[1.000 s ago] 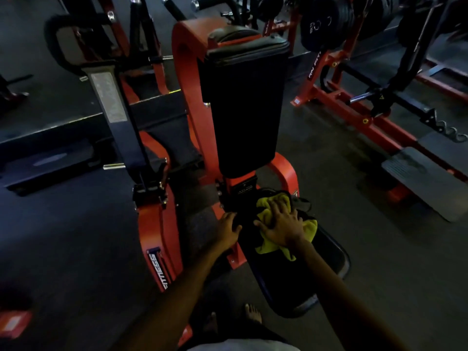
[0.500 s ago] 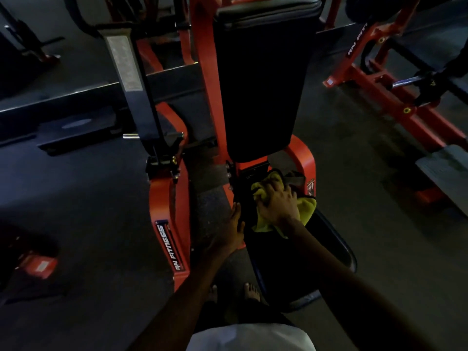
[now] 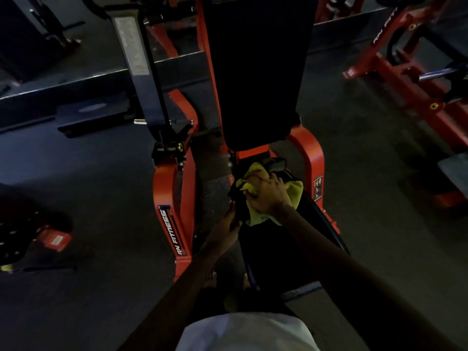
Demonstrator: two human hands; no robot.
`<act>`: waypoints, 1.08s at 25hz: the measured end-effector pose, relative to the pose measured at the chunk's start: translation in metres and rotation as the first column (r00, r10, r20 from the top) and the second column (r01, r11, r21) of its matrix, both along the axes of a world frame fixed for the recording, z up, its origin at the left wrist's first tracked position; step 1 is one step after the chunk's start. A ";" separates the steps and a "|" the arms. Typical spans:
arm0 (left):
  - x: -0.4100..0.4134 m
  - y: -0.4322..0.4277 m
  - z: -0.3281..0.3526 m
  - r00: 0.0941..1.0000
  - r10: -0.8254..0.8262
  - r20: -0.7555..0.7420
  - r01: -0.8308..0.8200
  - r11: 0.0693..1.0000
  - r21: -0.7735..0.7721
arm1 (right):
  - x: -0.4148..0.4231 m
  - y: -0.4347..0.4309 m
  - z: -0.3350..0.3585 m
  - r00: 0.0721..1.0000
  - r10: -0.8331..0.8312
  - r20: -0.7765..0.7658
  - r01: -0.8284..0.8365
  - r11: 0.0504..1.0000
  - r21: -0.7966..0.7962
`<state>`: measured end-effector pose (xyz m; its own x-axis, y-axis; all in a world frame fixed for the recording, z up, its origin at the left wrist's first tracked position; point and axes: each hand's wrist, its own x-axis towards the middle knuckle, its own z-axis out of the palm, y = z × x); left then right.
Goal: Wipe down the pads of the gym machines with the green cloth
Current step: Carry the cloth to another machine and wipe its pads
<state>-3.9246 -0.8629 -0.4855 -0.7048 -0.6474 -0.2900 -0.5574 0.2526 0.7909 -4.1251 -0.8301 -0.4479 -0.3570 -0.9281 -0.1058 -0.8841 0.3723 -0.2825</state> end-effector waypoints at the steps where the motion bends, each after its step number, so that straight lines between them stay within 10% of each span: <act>1: 0.000 0.004 0.001 1.000 0.004 0.004 -0.004 1.000 -0.015 | -0.008 0.005 0.001 0.998 0.069 0.002 -0.069 0.998 -0.003; 10: 0.018 0.046 -0.001 0.998 0.059 0.002 -0.059 0.997 -0.048 | -0.015 0.014 0.007 0.956 -0.277 0.095 0.282 0.958 -0.045; 27: 0.038 0.012 0.004 0.997 -0.010 -0.076 0.029 0.969 0.246 | 0.038 0.056 0.011 0.990 -0.139 -0.022 0.140 0.989 0.039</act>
<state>-3.8866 -0.8506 -0.4819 -0.7418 -0.5485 -0.3858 -0.4924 0.0550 0.8686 -4.0872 -0.7740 -0.4366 -0.4853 -0.8640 -0.1339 -0.8276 0.5033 -0.2484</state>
